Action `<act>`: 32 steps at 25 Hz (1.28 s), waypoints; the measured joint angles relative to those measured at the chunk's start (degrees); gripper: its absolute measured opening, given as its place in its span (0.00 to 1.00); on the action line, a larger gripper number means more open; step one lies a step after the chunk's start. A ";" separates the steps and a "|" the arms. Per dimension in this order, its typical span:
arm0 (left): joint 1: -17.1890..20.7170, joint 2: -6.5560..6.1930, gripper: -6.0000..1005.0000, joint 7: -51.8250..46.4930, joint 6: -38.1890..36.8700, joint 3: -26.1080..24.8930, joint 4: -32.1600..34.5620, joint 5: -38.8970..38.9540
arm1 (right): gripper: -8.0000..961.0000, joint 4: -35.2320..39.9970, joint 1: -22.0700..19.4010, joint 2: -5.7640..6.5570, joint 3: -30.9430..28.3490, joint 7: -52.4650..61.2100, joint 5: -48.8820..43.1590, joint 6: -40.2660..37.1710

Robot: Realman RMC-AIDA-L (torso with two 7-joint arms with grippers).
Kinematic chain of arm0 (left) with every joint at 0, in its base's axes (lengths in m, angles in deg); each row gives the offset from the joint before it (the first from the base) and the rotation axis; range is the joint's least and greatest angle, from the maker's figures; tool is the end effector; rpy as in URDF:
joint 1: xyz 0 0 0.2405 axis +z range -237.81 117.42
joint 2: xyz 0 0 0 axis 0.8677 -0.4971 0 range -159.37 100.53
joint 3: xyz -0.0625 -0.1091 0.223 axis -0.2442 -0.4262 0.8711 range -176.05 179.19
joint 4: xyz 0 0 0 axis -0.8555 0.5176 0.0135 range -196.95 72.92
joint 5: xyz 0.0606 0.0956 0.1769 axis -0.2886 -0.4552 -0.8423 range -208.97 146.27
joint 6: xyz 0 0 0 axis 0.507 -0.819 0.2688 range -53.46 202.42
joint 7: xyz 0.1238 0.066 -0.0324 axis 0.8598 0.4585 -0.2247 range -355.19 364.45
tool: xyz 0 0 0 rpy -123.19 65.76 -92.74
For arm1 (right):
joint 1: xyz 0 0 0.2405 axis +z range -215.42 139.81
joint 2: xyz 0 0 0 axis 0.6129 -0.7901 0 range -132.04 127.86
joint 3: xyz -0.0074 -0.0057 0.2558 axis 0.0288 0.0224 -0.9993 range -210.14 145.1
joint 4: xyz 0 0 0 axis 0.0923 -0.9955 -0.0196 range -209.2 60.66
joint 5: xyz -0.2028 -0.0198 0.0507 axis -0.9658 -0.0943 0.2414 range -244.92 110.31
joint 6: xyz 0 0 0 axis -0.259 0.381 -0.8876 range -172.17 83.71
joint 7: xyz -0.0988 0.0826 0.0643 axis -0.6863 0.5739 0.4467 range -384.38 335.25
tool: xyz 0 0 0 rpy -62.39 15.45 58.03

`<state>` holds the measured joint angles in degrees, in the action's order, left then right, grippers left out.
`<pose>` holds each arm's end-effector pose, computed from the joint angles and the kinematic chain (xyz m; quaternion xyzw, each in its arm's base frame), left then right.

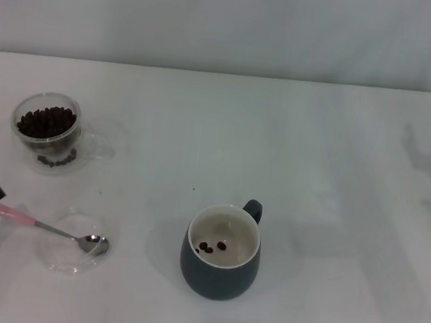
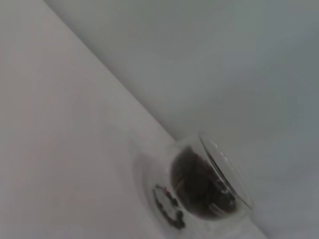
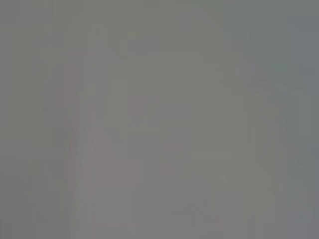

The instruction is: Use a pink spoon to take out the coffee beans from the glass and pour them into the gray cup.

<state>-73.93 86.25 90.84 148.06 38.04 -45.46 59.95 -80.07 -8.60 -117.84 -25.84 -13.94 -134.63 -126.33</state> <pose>-0.3876 0.2546 0.0059 -0.6467 -0.5993 -0.3850 0.2726 0.3258 0.3360 0.0419 -0.6261 0.1739 0.3672 0.6655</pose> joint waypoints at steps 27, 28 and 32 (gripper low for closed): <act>0.59 3.23 0.77 65.32 6.09 -24.54 -6.29 18.62 | 0.89 -1.48 -3.92 -0.07 0.49 -0.43 -0.38 3.26; 0.59 3.23 0.77 65.32 6.09 -24.54 -6.29 18.62 | 0.89 -1.59 -4.17 -0.08 0.52 -0.57 -0.39 3.38; -1.32 3.18 0.77 66.70 5.93 -24.60 -6.97 19.06 | 0.89 -2.48 -4.74 -0.18 0.53 -0.68 -0.41 5.10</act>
<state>-75.25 89.42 157.54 154.00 13.44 -52.43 79.01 -82.55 -13.34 -118.02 -25.31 -14.62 -135.05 -121.23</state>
